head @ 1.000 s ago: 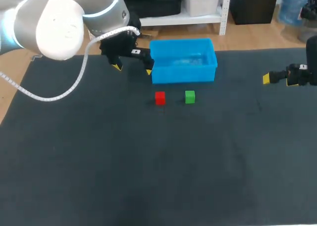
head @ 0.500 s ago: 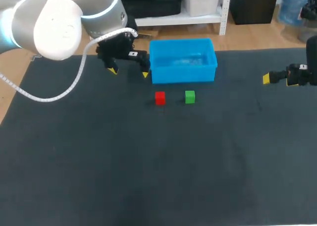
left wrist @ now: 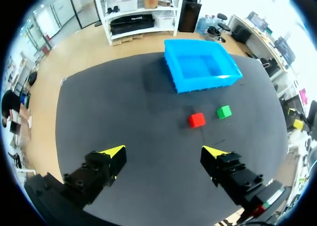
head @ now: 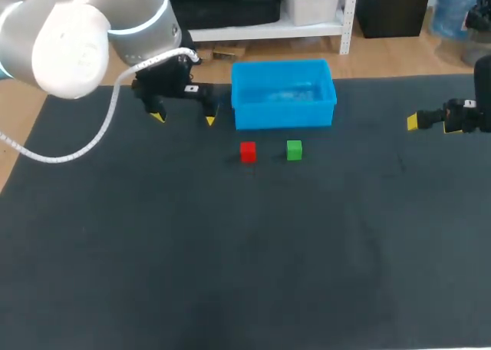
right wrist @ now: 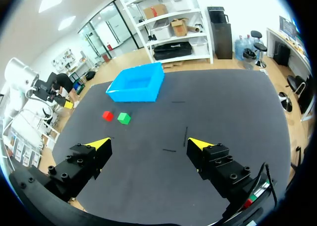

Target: Use the left arm to pick the red cube and place it into the blue plastic box first, then use the right arm to grasp the green cube and put it into the same blue plastic box after the first action is fully finished.

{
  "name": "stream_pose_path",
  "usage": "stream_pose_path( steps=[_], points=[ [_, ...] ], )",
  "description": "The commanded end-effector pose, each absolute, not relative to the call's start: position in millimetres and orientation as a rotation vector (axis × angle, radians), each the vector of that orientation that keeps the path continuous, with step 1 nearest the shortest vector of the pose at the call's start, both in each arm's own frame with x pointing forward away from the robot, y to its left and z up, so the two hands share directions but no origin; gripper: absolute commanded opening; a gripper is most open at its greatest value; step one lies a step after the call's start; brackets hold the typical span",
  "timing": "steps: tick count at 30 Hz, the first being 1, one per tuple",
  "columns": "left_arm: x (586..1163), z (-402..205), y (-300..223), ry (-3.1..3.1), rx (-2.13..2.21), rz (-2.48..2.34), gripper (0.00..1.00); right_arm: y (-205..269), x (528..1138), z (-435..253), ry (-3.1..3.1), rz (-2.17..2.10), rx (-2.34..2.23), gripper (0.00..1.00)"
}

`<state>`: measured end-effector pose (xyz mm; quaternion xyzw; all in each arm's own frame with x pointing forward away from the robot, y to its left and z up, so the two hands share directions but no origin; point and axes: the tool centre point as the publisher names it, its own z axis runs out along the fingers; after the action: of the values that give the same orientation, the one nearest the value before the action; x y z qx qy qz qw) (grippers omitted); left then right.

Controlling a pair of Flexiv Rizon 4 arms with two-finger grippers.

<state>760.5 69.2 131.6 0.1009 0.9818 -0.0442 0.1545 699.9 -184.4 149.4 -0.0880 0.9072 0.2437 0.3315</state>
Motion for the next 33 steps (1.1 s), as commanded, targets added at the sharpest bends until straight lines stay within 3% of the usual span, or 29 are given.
stream_pose_path(
  steps=[1,33],
  points=[
    [774,135,58,2.845,0.277,-0.098,1.0,-185,700,150,2.372,0.637,-0.231,1.0],
    [806,125,-16,2.909,0.248,-0.107,1.0,-185,700,150,2.372,0.637,-0.231,1.0]
  ],
)
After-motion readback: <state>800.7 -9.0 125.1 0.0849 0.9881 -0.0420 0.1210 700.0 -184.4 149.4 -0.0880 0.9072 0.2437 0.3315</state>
